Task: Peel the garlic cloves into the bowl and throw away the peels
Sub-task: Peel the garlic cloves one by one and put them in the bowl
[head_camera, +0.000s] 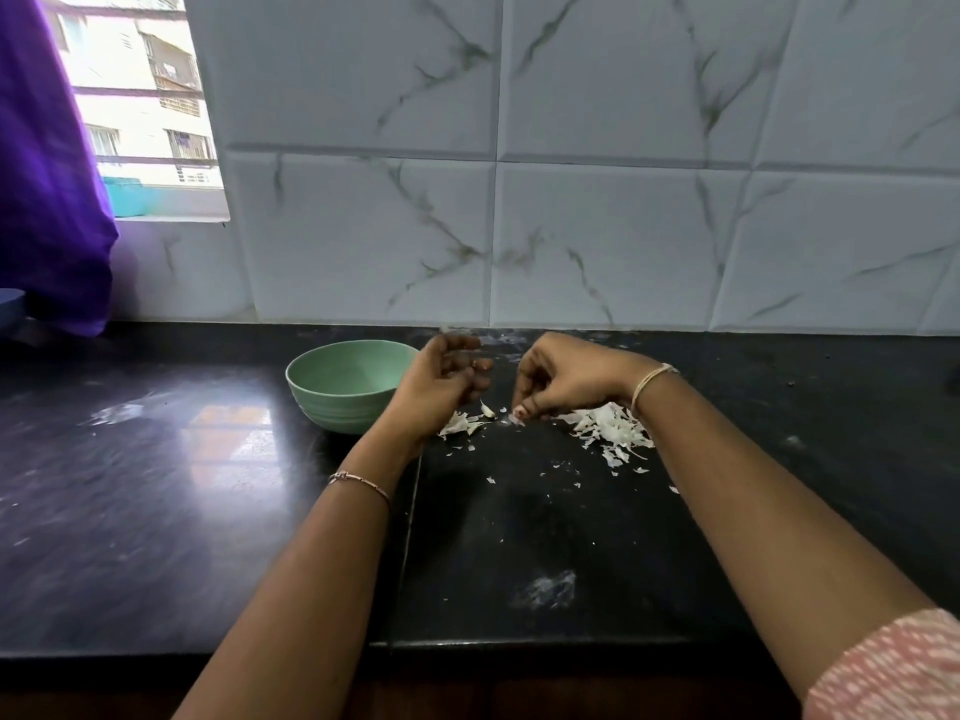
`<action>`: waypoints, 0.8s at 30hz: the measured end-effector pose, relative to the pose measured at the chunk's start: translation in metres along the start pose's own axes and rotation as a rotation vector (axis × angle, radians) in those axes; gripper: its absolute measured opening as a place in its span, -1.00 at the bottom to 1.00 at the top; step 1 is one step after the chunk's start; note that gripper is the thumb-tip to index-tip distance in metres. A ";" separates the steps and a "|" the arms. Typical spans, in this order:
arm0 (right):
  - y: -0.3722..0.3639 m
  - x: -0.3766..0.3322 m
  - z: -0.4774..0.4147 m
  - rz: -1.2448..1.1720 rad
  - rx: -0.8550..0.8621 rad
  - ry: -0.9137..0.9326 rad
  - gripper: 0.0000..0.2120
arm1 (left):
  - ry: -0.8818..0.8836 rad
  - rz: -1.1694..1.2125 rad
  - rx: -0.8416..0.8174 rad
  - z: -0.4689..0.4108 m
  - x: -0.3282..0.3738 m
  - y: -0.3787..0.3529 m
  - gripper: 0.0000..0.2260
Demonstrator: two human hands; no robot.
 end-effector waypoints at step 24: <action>-0.002 0.070 0.028 -0.236 0.626 -0.314 -0.88 | 0.035 -0.063 0.010 0.004 -0.022 -0.025 -0.86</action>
Point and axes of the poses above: each hand's wrist, its own z-axis away from the middle knuckle, its own y-axis out of the back of the hand, x = y × z, the point moved 8 cm from there along -z, towards the middle knuckle, and after that the axes turned 10 degrees about x, right-handed, at the moved point
